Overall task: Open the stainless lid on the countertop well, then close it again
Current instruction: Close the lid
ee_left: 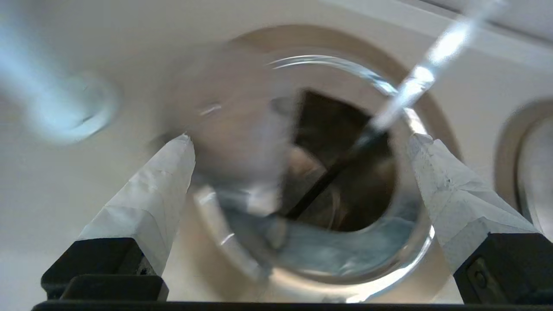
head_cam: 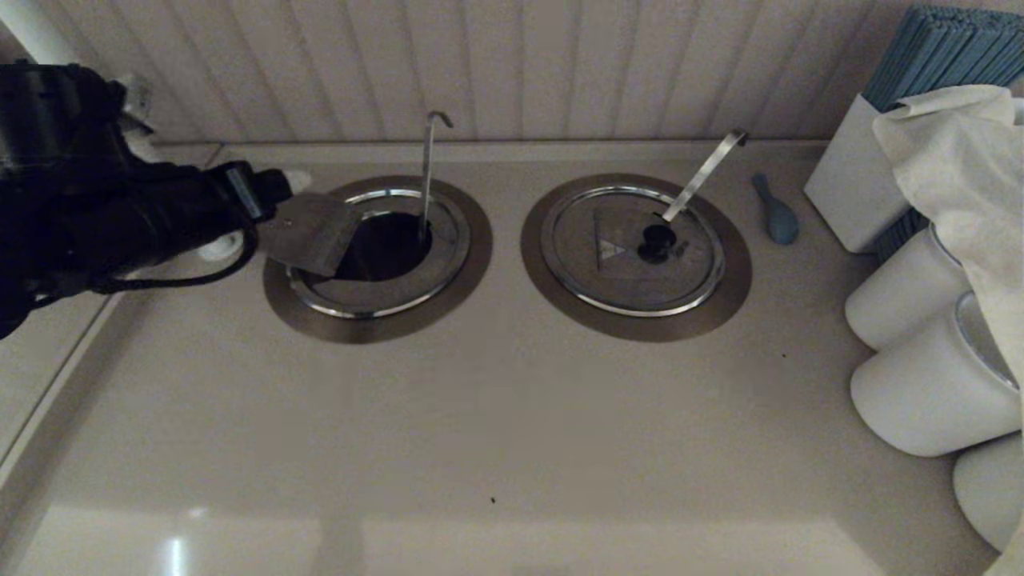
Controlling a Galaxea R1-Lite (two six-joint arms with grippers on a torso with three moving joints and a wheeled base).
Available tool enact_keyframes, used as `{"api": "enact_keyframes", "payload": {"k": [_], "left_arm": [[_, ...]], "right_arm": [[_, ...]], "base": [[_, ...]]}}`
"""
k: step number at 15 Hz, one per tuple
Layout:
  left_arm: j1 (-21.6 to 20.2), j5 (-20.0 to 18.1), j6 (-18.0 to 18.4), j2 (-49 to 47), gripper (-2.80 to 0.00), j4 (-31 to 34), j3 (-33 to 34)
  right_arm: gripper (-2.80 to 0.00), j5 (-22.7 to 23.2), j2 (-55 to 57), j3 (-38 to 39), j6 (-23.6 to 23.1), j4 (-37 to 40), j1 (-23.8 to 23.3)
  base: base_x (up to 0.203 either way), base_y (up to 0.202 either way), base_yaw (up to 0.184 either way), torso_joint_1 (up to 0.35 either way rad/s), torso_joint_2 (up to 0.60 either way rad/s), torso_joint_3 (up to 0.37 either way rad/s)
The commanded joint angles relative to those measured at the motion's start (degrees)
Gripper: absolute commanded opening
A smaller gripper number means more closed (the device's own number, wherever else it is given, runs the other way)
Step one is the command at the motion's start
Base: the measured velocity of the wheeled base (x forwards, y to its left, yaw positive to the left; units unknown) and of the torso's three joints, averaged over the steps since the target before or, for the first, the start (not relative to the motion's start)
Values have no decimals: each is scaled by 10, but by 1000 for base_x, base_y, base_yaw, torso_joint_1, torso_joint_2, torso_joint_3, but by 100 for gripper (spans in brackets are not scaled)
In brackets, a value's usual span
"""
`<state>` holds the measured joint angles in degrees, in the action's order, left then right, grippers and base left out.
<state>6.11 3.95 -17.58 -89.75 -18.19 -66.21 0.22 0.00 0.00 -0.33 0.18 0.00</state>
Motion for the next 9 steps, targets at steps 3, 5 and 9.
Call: {"api": "enact_keyframes", "payload": {"k": [3,5,9], "left_arm": [[-87,-61,-18,23,0,-1,35],[-96,-63,-27,14,0,-2,54],[-98,-68,-53,-52,0,-82,72]], "right_arm": [[0,0,1,0,0,0,0],[0,0,0,0,0,0,0],[0,0,0,0,0,0,0]], "base": [[0,0,0,0,0,0],[0,0,0,0,0,0],[0,0,0,0,0,0]]}}
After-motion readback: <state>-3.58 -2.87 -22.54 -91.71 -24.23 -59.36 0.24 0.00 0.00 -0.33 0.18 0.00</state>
